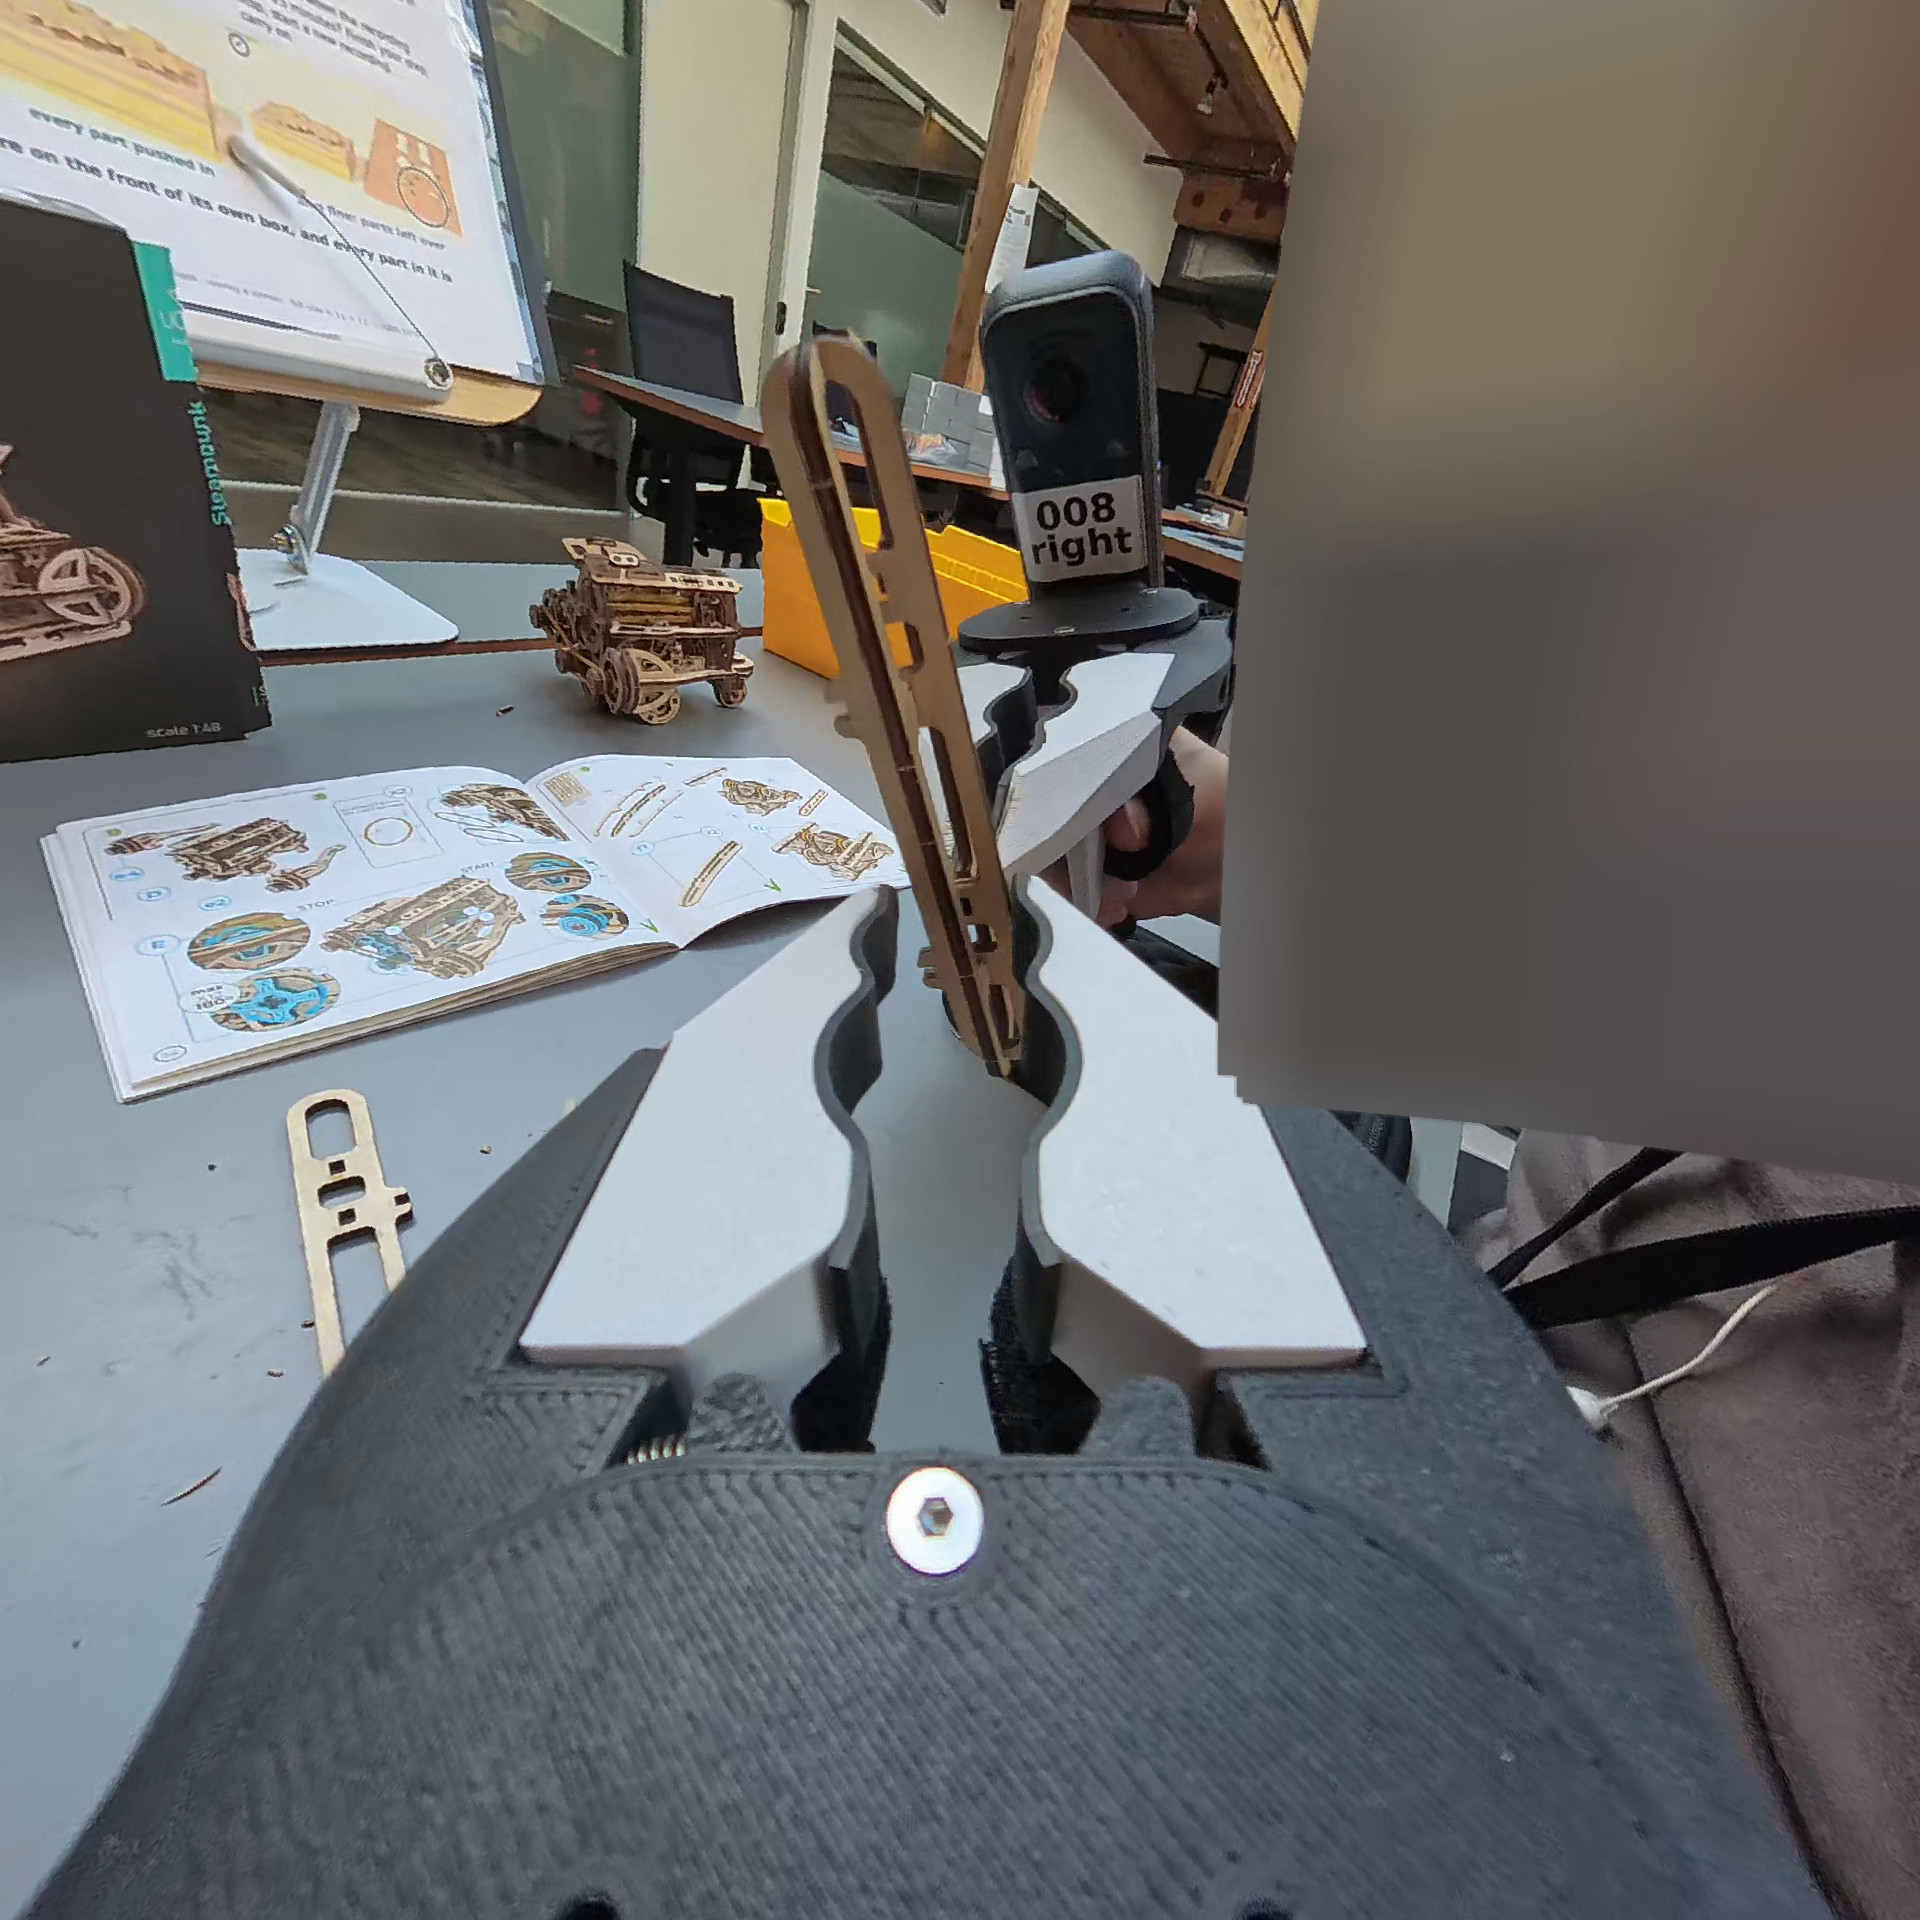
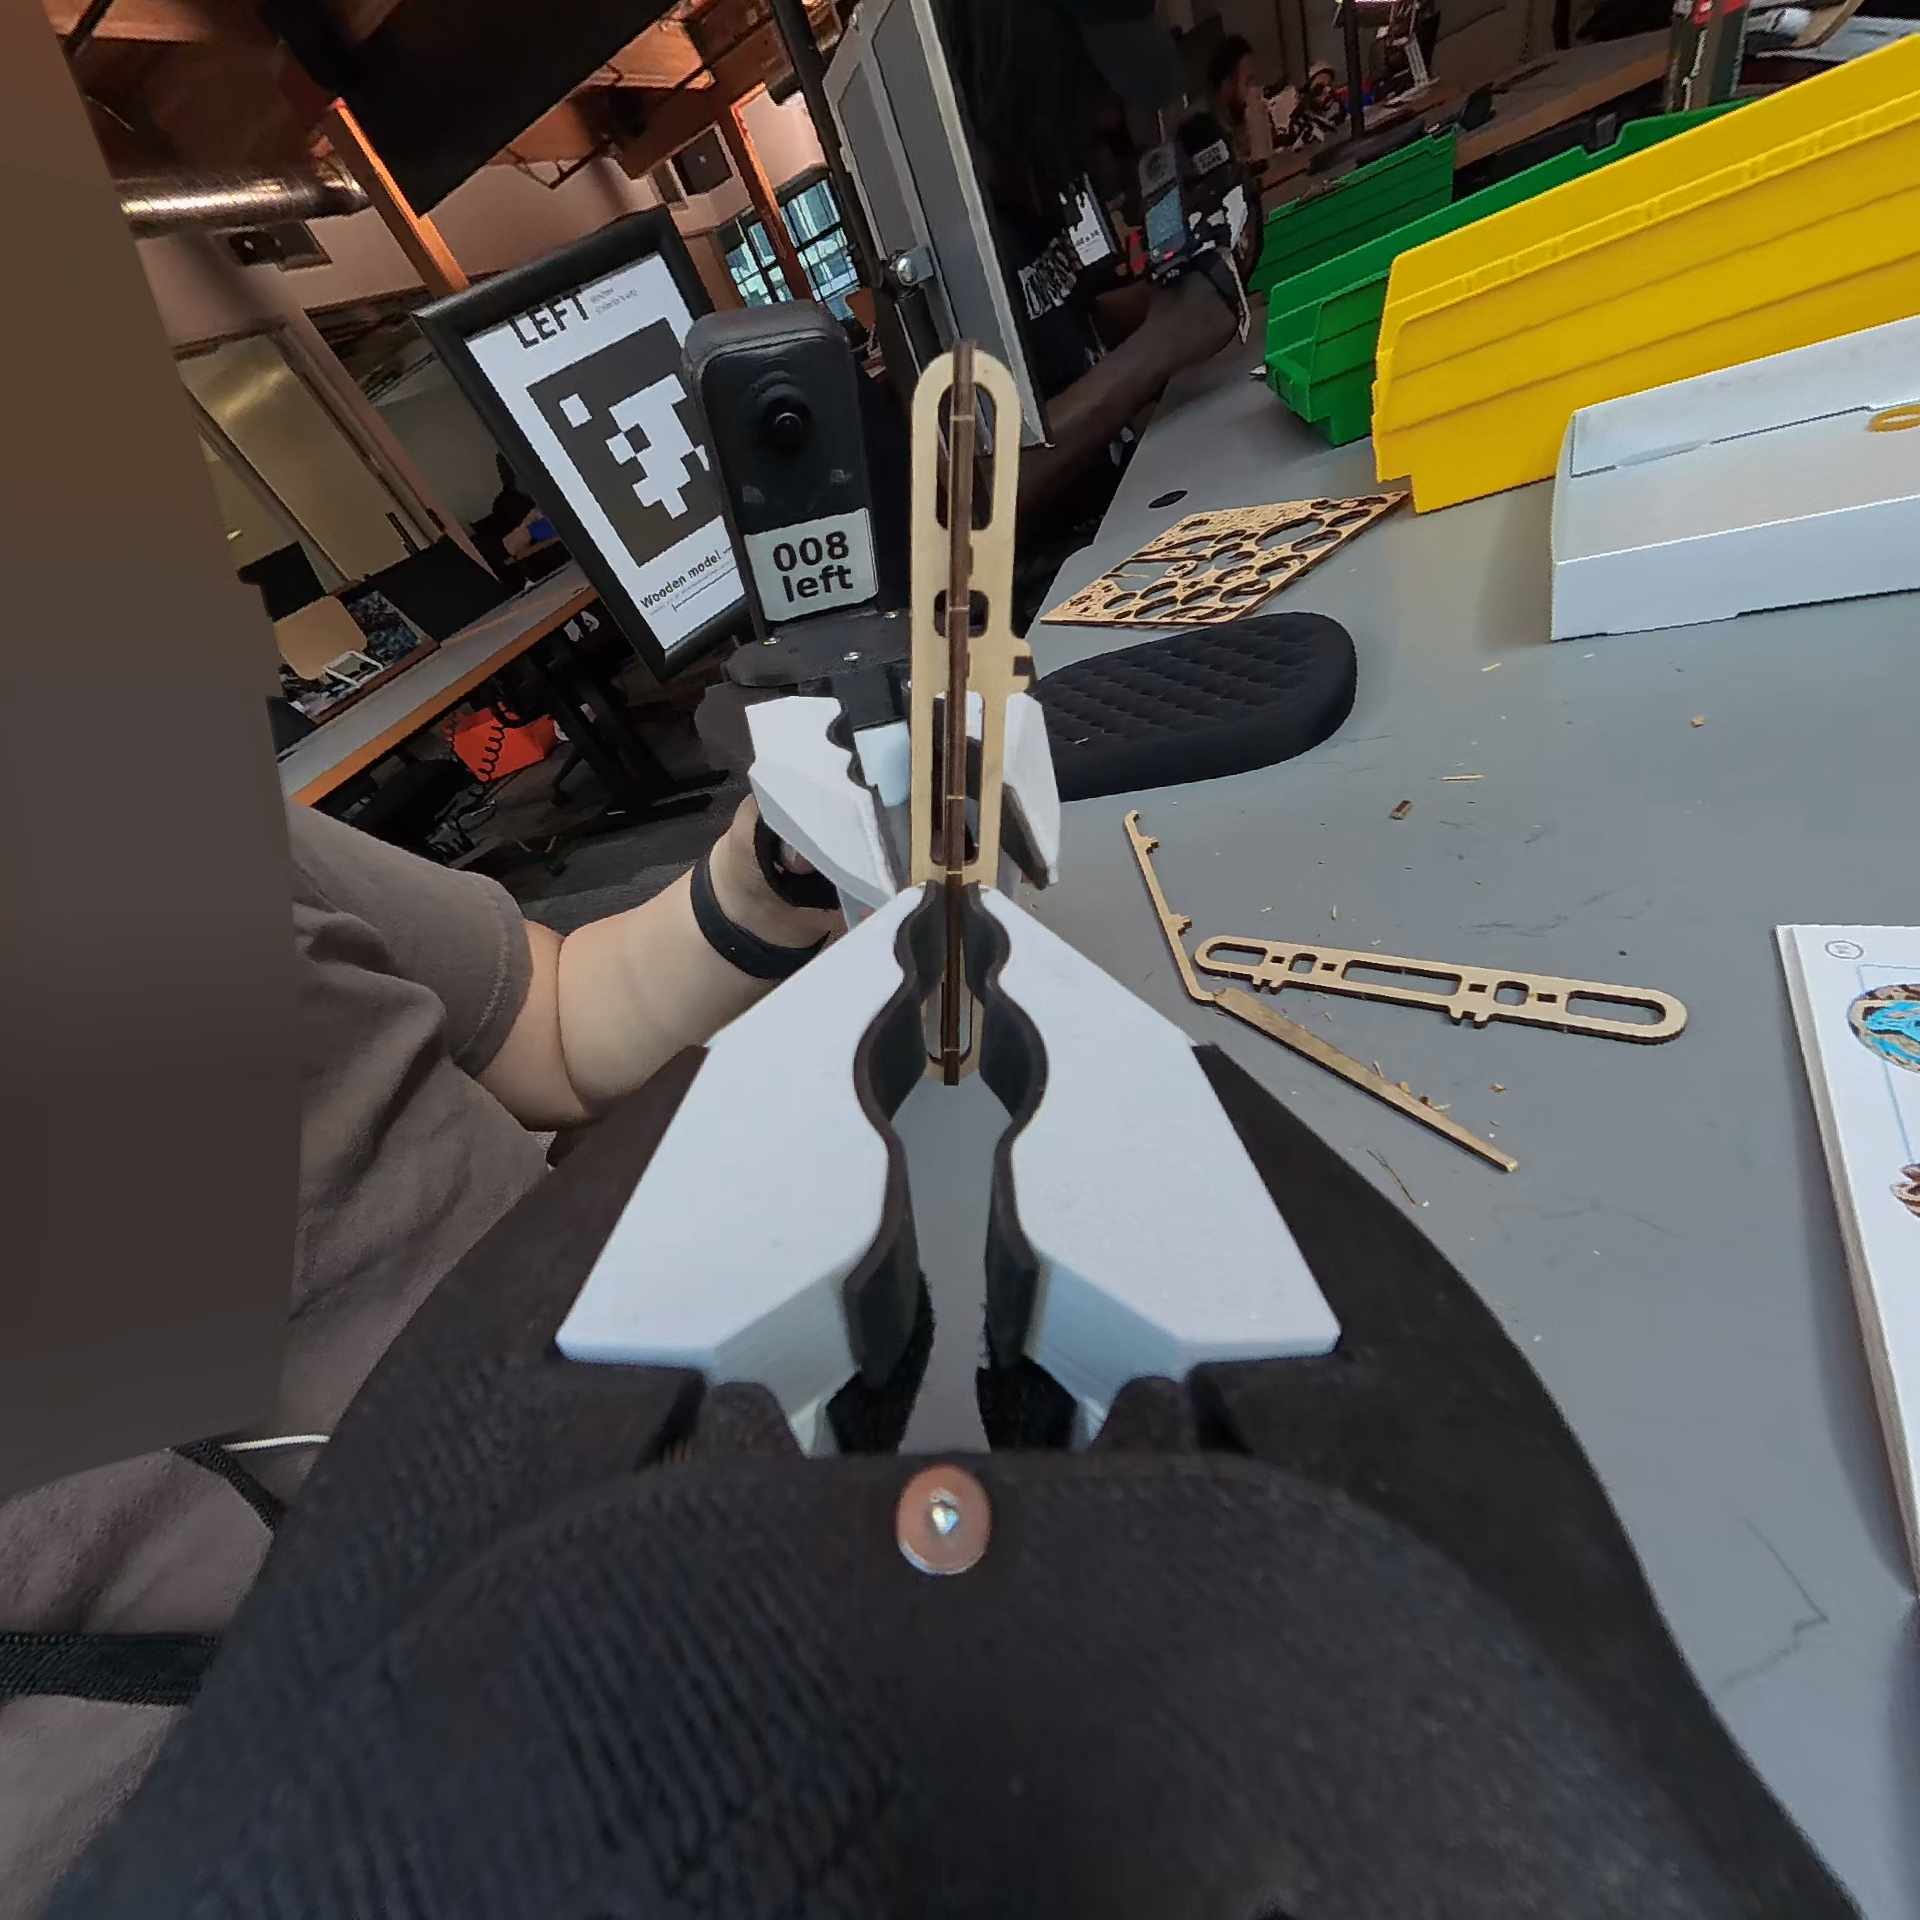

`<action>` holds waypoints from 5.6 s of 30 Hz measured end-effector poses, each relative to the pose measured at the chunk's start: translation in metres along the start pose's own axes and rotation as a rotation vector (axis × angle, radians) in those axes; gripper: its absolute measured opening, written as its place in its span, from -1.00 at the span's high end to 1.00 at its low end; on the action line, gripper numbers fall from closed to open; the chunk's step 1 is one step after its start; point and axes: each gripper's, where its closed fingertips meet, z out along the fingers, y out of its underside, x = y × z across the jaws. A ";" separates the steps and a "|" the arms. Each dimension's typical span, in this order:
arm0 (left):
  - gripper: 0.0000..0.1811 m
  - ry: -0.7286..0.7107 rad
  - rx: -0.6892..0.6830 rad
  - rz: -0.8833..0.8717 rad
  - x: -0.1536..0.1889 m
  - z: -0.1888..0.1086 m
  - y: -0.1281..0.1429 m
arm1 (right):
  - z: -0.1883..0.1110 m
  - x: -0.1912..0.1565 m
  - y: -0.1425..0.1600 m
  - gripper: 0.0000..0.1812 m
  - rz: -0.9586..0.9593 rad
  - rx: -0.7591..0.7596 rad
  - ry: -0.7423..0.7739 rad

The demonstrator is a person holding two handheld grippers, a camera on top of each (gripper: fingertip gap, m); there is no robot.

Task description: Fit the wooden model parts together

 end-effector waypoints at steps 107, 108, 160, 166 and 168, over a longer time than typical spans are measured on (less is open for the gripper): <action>0.85 0.085 0.119 0.088 0.017 0.011 -0.017 | -0.013 -0.011 -0.014 1.00 -0.162 -0.008 -0.050; 0.84 0.086 0.121 0.087 0.017 0.011 -0.017 | -0.013 -0.011 -0.015 1.00 -0.164 -0.005 -0.049; 0.82 0.059 0.140 0.066 0.012 0.008 -0.021 | -0.017 -0.007 -0.016 0.99 -0.146 0.032 -0.048; 0.84 0.114 0.142 0.094 0.018 0.009 -0.019 | -0.015 -0.013 -0.015 1.00 -0.153 0.025 -0.080; 0.84 0.138 0.151 0.096 0.021 0.009 -0.020 | -0.016 -0.016 -0.016 1.00 -0.152 0.026 -0.099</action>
